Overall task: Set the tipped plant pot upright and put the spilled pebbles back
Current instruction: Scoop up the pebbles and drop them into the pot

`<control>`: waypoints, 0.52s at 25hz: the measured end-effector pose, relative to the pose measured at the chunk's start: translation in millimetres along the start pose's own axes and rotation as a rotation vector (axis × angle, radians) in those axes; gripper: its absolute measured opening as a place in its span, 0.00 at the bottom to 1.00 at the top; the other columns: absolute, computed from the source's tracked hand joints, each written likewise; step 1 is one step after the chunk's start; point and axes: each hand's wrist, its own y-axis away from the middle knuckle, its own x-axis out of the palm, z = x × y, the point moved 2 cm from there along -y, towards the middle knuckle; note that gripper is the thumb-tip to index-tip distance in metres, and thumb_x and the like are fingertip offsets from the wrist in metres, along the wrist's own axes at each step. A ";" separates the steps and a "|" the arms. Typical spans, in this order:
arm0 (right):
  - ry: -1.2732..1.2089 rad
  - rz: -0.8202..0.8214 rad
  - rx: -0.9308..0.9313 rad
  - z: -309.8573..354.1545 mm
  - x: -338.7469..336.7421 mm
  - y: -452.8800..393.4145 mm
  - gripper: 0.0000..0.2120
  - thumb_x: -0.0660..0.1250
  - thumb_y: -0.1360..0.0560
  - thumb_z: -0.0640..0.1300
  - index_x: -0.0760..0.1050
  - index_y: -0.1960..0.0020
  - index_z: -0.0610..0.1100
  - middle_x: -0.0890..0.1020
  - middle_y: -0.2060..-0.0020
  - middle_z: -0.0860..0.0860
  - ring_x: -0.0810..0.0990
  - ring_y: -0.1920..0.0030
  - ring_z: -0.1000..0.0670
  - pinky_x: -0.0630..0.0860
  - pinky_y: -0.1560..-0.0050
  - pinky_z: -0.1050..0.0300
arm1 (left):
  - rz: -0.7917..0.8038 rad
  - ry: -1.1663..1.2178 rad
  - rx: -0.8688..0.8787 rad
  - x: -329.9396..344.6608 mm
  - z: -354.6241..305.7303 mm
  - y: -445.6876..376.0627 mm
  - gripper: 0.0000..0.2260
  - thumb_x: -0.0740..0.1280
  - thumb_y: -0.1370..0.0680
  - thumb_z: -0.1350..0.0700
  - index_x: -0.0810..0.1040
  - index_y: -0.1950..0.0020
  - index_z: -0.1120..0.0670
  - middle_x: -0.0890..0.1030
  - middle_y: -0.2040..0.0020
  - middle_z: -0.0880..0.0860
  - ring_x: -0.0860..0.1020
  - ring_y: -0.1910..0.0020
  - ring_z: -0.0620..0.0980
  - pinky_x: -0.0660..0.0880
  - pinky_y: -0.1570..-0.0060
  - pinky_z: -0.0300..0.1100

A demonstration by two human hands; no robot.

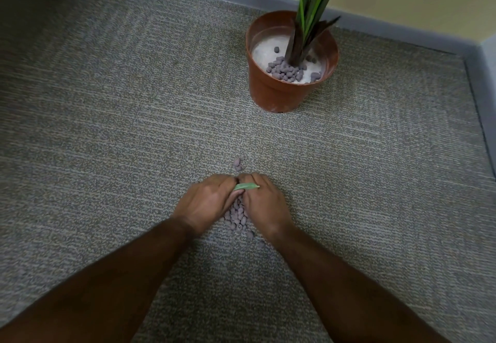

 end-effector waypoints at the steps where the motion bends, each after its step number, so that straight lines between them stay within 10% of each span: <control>1: -0.018 0.016 0.012 -0.8 -0.3 -1.3 0.15 0.55 0.20 0.46 0.75 0.39 0.44 0.81 0.50 0.48 0.79 0.48 0.46 0.79 0.50 0.51 | 0.000 0.010 -0.003 -1.7 -0.3 -2.2 0.13 0.58 0.15 0.47 0.75 0.53 0.54 0.78 0.60 0.51 0.70 0.65 0.47 0.74 0.68 0.45; 13: -0.563 -0.021 0.506 1.2 -24.3 -24.6 0.10 0.62 0.17 0.42 0.81 0.51 0.43 0.83 0.63 0.51 0.76 0.68 0.55 0.72 0.67 0.59 | -0.011 0.165 -0.218 -21.2 -10.0 -25.5 0.16 0.58 0.15 0.44 0.78 0.49 0.54 0.78 0.63 0.50 0.73 0.68 0.48 0.67 0.65 0.41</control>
